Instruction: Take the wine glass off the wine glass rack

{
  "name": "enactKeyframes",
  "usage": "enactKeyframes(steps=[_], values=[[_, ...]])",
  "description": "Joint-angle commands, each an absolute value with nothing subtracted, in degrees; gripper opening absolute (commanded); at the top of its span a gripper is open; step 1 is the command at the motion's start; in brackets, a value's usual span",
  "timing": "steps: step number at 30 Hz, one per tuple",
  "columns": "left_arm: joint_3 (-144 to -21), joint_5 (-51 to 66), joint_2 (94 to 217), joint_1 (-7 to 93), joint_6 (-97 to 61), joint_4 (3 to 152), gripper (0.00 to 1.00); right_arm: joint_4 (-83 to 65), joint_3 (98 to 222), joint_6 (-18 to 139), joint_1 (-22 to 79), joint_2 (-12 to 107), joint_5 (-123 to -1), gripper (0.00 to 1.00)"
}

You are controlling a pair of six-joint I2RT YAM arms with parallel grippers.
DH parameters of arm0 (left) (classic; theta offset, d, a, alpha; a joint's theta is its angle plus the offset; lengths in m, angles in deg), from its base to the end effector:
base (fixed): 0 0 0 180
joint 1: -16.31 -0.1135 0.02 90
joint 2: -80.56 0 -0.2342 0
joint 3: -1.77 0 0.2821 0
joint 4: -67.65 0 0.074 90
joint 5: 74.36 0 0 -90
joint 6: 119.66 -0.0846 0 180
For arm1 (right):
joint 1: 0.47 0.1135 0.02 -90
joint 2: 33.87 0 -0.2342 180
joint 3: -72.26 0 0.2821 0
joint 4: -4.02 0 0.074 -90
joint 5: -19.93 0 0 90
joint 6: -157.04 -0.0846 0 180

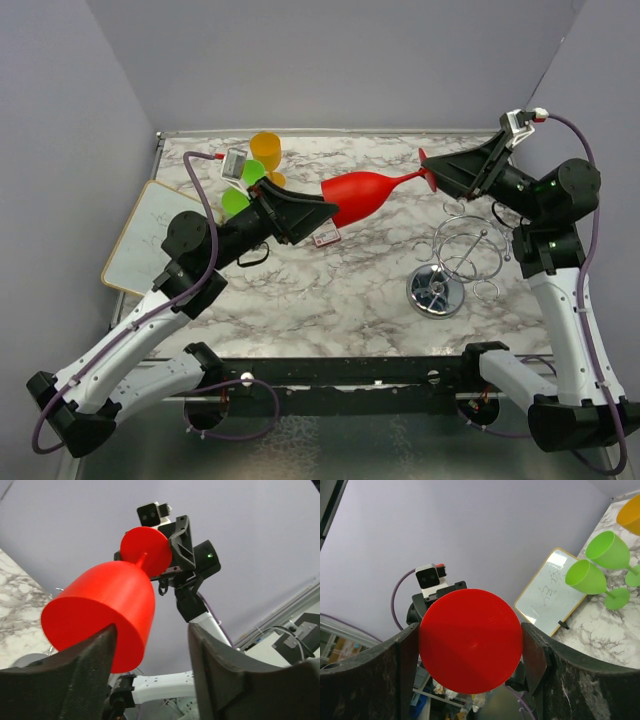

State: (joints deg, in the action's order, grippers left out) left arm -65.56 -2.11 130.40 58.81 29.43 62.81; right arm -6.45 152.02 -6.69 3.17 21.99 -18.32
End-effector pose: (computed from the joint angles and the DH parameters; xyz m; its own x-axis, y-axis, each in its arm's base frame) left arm 0.1897 -0.2089 0.4360 -0.5865 -0.5708 -0.5745 0.6777 0.0426 -0.7341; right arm 0.2646 0.0834 0.4510 -0.7046 0.5507 -0.4476 -0.4471 0.1454 0.8826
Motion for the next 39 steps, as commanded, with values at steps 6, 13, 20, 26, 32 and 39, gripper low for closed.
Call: enactKeyframes(steps=[6, 13, 20, 26, 32, 39], values=[[-62.98, -5.95, 132.15, 59.07, 36.22, 52.24, 0.35, 0.34, 148.12, -10.83, 3.02, 20.25, -15.93, 0.7], [-61.11, -5.27, 131.28, 59.04, 38.9, 51.11, 0.06, 1.97, 143.83, -9.36, 3.02, 16.96, -18.87, 0.73], [-60.08, -5.45, 130.57, 59.03, 39.75, 51.11, 0.0, -3.71, 144.37, -2.92, 3.02, 15.71, -18.9, 0.87], [-60.44, -7.32, 128.06, 59.03, 36.54, 51.7, 0.0, -15.33, 148.39, 8.29, 2.98, 14.89, -23.1, 1.0], [-64.98, -4.13, 123.62, 59.04, 24.66, 76.51, 0.0, -29.66, 157.39, 22.31, 2.98, 14.11, -33.66, 1.0], [-69.03, 6.11, 118.16, 59.03, 14.41, 103.78, 0.0, -41.95, 169.02, 38.23, 3.0, 11.14, -52.44, 1.0]])
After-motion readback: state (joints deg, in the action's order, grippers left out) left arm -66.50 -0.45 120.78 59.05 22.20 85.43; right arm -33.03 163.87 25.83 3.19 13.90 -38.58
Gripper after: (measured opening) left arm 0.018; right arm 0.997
